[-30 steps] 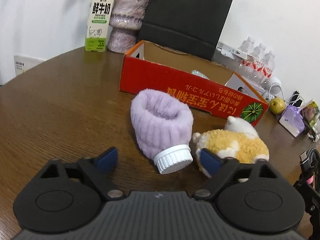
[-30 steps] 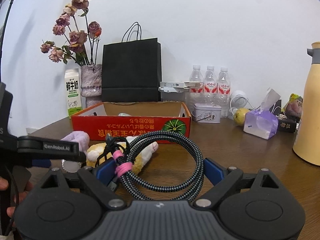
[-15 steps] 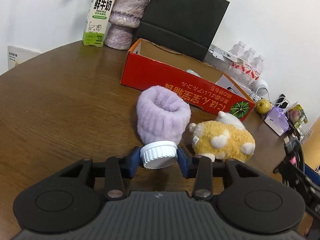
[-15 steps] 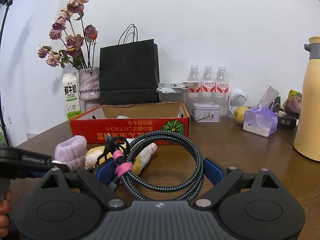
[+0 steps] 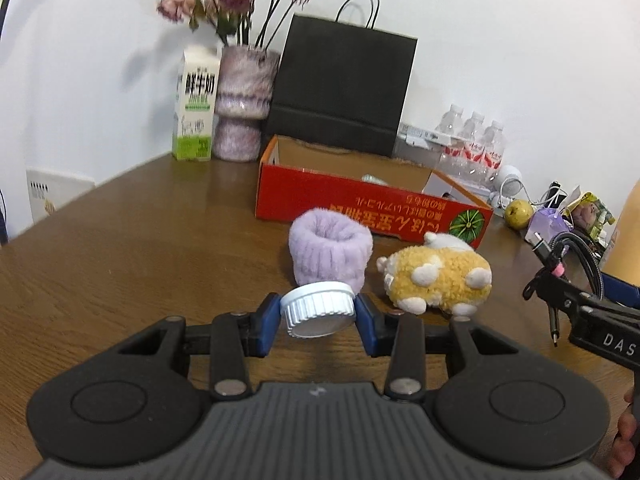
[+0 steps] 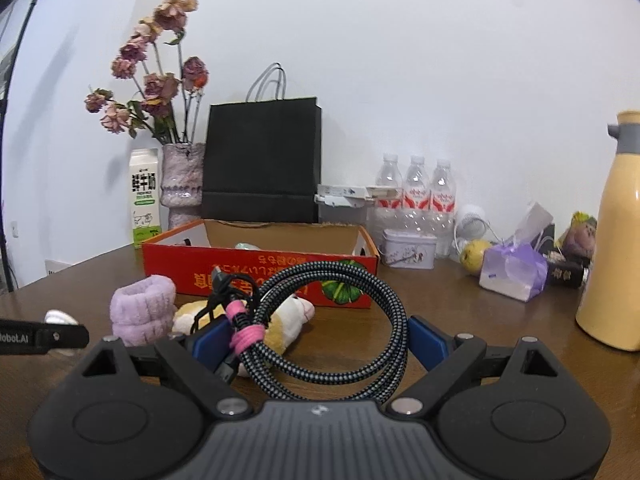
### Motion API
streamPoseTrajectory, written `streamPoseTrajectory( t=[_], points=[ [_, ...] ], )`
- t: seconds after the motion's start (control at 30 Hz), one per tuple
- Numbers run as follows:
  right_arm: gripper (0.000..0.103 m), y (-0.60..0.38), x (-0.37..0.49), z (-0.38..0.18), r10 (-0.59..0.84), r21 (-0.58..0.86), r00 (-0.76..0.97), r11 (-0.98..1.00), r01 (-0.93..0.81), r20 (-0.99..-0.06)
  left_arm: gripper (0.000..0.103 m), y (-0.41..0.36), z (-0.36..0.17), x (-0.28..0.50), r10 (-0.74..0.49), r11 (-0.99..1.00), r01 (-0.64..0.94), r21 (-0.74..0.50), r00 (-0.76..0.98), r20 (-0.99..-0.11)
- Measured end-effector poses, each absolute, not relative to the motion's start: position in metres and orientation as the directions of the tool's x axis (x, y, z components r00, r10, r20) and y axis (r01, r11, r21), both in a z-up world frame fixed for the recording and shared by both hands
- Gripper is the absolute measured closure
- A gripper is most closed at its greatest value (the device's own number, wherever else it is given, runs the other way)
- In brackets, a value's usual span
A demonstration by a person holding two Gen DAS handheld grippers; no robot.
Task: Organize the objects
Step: 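Carry the lavender cuff and coiled cable with both tools over the red box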
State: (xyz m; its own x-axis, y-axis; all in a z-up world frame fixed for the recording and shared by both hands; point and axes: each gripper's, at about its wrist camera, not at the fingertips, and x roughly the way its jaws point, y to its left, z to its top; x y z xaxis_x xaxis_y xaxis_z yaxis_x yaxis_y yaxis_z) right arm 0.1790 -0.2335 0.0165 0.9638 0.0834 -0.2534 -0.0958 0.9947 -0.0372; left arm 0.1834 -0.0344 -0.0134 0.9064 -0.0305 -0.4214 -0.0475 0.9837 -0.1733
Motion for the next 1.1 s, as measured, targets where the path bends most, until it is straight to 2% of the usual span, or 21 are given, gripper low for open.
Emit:
streamPoseTrajectory(
  t=[0.37, 0.53, 1.1],
  points=[
    [0.011, -0.222, 0.190, 0.024, 0.143, -0.038, 0.959, 0.987, -0.157, -0.247, 0.063, -0.056, 0.008, 0.194, -0.012, 0.998, -0.012, -0.068, 0.941, -0.337],
    [0.011, -0.217, 0.202, 0.039, 0.152, -0.037, 0.964, 0.986, -0.164, -0.220, 0.063, -0.055, 0.024, 0.206, -0.012, 0.997, -0.011, -0.073, 0.953, -0.302],
    [0.011, -0.201, 0.269, 0.063, 0.170, 0.001, 0.967, 0.985, -0.172, -0.190, 0.063, -0.056, 0.046, 0.269, -0.029, 0.994, 0.000, -0.109, 0.965, -0.261]
  ],
)
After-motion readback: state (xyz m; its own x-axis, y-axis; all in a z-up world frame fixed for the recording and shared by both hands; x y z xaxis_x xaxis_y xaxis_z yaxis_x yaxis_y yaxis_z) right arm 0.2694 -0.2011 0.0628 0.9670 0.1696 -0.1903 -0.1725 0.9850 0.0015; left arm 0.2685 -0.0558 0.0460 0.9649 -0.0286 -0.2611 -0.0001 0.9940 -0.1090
